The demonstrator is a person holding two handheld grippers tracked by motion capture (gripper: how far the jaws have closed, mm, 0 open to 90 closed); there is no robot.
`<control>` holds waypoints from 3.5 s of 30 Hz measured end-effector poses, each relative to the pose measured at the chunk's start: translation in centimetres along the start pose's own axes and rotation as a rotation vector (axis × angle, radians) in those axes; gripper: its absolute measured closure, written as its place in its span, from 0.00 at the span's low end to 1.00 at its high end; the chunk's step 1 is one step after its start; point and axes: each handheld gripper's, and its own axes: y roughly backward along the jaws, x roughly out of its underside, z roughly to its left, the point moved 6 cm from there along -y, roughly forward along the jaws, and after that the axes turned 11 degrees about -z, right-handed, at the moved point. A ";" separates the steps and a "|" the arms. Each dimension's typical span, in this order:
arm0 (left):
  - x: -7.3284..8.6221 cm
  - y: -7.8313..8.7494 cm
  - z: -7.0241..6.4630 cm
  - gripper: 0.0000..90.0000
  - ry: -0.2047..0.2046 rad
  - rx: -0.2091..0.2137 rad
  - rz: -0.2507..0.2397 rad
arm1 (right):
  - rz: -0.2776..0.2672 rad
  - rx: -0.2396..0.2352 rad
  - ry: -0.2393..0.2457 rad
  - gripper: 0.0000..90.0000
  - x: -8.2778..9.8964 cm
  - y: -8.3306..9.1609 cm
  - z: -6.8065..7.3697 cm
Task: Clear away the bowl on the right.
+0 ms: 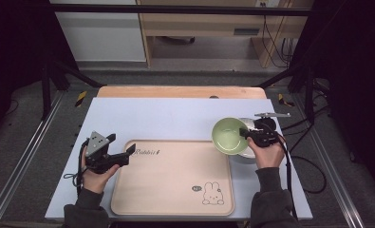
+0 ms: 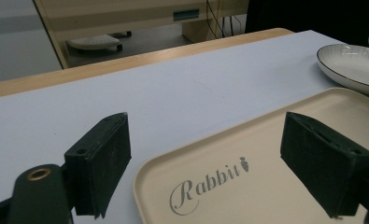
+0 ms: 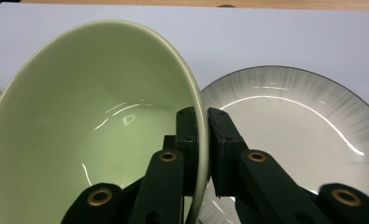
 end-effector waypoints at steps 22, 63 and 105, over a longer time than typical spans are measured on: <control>-0.1 0.1 0.0 0.17 0.001 -0.001 -0.004 | 0.001 -0.120 0.093 0.93 -0.3 0.0 5.2; -0.2 0.2 0.1 0.17 -0.001 -0.004 -0.005 | 0.037 -0.209 0.158 0.93 -0.1 -2.6 10.7; -0.3 0.3 0.2 0.17 0.005 -0.002 -0.011 | 0.128 -0.226 0.147 0.93 2.7 -7.8 13.0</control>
